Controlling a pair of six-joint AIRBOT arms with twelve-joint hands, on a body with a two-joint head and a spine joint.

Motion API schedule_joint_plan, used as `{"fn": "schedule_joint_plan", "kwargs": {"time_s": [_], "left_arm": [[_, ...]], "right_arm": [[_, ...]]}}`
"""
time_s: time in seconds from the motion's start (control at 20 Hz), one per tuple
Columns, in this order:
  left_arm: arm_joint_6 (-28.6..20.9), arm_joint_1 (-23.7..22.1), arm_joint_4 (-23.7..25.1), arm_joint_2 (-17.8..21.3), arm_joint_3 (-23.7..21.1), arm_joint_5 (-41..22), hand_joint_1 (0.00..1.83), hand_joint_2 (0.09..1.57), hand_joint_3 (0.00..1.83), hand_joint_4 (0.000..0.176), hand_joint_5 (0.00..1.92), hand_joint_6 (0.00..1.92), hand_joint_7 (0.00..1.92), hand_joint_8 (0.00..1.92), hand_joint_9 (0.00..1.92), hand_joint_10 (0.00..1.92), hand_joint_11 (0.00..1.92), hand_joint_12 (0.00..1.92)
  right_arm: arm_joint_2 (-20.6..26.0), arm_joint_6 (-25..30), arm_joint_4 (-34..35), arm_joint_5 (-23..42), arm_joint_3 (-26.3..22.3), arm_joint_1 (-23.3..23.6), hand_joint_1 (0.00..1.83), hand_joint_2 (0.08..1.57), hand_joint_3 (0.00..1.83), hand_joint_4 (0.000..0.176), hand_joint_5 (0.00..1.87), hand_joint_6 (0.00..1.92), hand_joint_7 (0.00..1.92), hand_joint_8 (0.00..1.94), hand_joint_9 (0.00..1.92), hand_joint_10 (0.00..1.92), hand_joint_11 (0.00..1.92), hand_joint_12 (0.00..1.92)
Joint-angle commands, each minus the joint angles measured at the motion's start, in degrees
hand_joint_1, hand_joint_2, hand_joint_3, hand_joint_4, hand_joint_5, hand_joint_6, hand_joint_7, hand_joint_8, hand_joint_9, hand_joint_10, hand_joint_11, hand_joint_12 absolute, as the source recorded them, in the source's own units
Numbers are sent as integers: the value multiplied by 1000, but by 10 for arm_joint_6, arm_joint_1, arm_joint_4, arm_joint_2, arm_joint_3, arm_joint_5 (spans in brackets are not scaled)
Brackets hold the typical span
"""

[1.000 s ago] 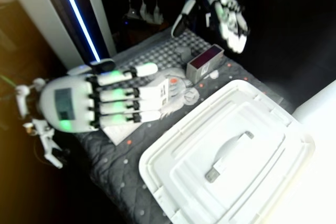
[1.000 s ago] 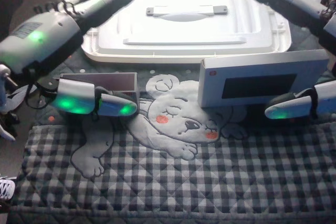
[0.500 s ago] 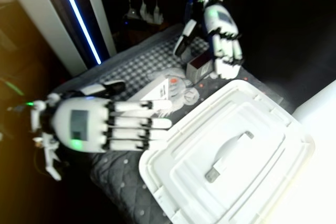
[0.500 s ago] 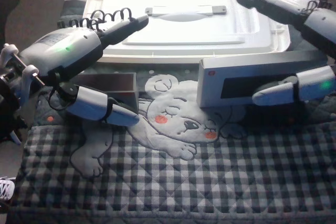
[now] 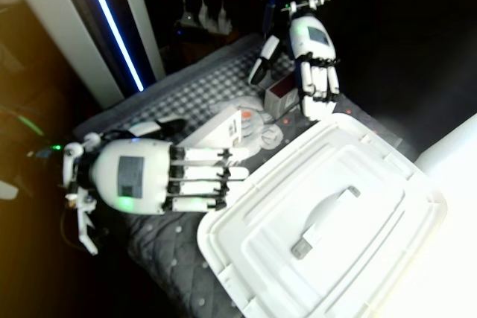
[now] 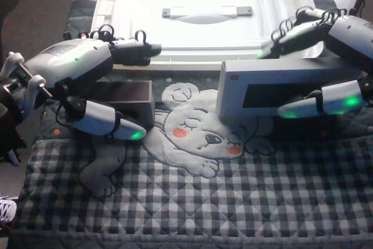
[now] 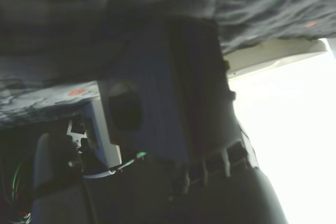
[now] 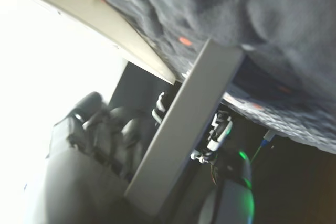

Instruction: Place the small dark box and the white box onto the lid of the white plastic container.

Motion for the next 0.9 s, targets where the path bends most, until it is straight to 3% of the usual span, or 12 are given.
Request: {"fn": "schedule_joint_plan", "kwargs": {"time_s": [0.0,0.05,0.1,0.15,0.2,0.25,0.4,0.45,0.55,0.6,0.75,0.85], "left_arm": [[-2,-3,-1,2,2,-66,1276,884,5,0,768,66,1032,110,1059,216,585,1270],[-2,-1,-1,2,2,-69,1393,957,5,0,1104,299,1342,203,1236,659,933,1296],[-2,-1,-1,2,2,-70,1418,972,4,0,1272,143,1347,362,1247,807,1020,1312],[-2,-1,-1,2,2,-71,1418,994,1,0,1312,72,1259,593,1194,912,970,1384],[-2,-1,-1,2,2,-73,1417,1001,0,0,1312,67,1243,629,1173,962,944,1446],[-2,-1,-2,2,2,-77,1413,1014,4,0,1229,264,1202,711,1120,1024,879,1479],[-2,-7,-1,2,2,-84,1398,1063,1,0,1010,726,1111,852,1007,1118,821,1462],[-2,-11,2,2,3,-88,1396,1068,0,0,1008,741,1107,854,978,1158,792,1509],[-2,-24,14,2,3,-101,1307,1051,0,0,1118,582,1128,931,942,1061,729,1551],[4,-43,22,1,5,-104,1292,1041,0,0,1184,453,1134,952,966,1004,716,1534],[29,-86,24,-18,25,-102,1273,1066,1,0,1101,591,1090,1001,947,913,681,1509],[31,-106,22,-30,44,-129,1386,1054,0,0,1062,631,1103,781,1073,1094,848,1372]], "right_arm": [[4,4,12,52,2,3,1270,942,7,0,1269,134,1389,229,1296,764,1056,1594],[4,4,10,52,2,3,1290,973,3,0,1389,66,1324,545,1290,1201,1141,1758],[4,4,10,53,2,3,1294,995,3,0,1415,26,1232,779,1237,1315,1079,1795],[4,4,10,53,2,3,1286,980,0,0,1418,92,1342,472,1091,913,694,1594],[4,4,10,53,2,3,1378,1007,5,0,1195,528,1421,132,1069,1011,709,1490],[4,4,10,54,2,3,1301,996,1,0,1172,637,1487,73,1202,948,991,1493],[4,4,10,65,1,3,1294,984,0,0,1196,544,1526,82,1291,613,992,1394],[4,4,10,77,-1,3,1297,980,0,0,1214,495,1533,91,1249,564,591,1474],[5,4,8,99,-5,3,1300,978,0,0,1232,445,1528,116,1247,504,519,1413],[8,1,6,108,-6,3,1283,999,1,0,1260,376,1320,539,1109,633,476,1524],[20,-15,10,111,-3,10,1279,1015,0,0,1143,627,1297,573,1143,924,884,1520],[21,-30,5,107,6,36,1279,1014,0,0,1132,656,1310,533,1176,837,938,1421]]}}
